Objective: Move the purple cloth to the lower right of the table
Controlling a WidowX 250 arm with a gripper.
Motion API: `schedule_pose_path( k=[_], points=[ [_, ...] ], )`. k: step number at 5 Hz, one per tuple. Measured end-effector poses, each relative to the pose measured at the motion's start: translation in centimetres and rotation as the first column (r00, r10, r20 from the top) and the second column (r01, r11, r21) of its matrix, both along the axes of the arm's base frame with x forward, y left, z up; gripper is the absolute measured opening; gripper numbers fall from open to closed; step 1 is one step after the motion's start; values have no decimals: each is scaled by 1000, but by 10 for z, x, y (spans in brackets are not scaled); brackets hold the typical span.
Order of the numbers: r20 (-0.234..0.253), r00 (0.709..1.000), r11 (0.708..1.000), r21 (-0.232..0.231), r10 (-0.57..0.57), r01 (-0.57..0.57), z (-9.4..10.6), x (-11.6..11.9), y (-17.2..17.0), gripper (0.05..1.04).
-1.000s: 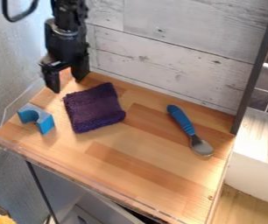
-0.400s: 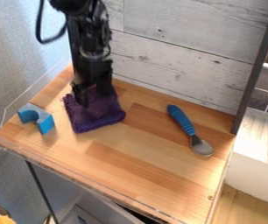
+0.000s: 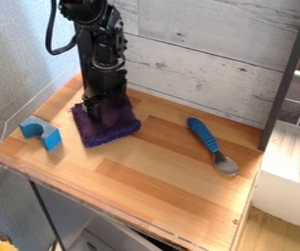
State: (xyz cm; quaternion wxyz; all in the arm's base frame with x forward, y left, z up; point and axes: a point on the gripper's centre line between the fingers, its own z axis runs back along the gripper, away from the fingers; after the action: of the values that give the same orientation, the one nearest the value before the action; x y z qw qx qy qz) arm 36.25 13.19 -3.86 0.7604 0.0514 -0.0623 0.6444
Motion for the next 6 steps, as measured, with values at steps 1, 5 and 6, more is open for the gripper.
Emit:
schedule_pose_path(
  k=[1, 5, 6],
  points=[
    [10, 1000, 1000, -26, -1, 1, -3, -4, -16, 999],
    [-17, 969, 969, -36, -246, 245, -3, -52, -110, 1000],
    [-29, 929, 929, -44, -368, 367, -1, -73, -148, 1000]
  ],
)
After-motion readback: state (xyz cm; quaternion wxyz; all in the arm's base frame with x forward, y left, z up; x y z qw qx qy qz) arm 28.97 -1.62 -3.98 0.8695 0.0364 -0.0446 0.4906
